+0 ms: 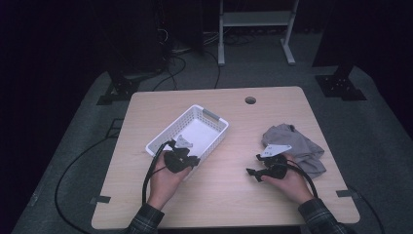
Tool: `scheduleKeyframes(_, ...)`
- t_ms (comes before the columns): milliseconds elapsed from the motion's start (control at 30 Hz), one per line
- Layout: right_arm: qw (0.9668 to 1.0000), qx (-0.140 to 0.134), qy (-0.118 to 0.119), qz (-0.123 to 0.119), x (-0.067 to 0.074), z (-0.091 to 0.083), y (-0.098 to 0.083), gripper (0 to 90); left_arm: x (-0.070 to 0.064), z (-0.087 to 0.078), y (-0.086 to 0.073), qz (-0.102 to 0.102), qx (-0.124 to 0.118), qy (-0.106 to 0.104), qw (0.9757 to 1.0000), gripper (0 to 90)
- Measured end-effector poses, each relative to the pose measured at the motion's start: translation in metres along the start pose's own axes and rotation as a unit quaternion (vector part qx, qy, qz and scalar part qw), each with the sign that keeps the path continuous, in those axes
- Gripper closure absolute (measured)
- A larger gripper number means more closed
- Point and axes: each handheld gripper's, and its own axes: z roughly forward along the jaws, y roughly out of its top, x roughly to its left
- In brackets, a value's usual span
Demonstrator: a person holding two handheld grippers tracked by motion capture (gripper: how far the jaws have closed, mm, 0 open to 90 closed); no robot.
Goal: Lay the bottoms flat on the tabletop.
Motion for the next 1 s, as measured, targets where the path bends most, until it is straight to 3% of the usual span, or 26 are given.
scheduleKeyframes(100,1.0,0.0,0.0,0.001,0.0,0.0,0.0,27.0,0.003,0.001,-0.001,-0.008,-0.002,0.001,1.0,82.1)
scheduleKeyframes(300,1.0,0.0,0.0,0.001,0.0,0.0,0.0,27.0,0.011,-0.001,0.001,-0.003,-0.004,0.021,0.9998,84.2)
scheduleKeyframes(467,1.0,0.0,0.0,0.001,0.0,0.0,0.0,27.1,0.022,-0.005,0.005,0.004,-0.01,0.025,0.9996,85.0)
scheduleKeyframes(567,1.0,0.0,0.0,0.001,0.0,0.0,0.0,27.2,0.038,-0.006,0.007,-0.008,-0.019,0.022,0.9995,85.0)
scheduleKeyframes(800,1.0,0.0,0.0,0.001,0.0,0.0,0.0,27.2,0.073,-0.009,0.014,-0.005,-0.026,0.039,0.9989,85.2)
scheduleKeyframes(1000,1.0,0.0,0.001,-0.002,-0.001,0.0,0.0,27.3,0.102,-0.008,0.018,-0.016,-0.034,0.056,0.9978,85.3)
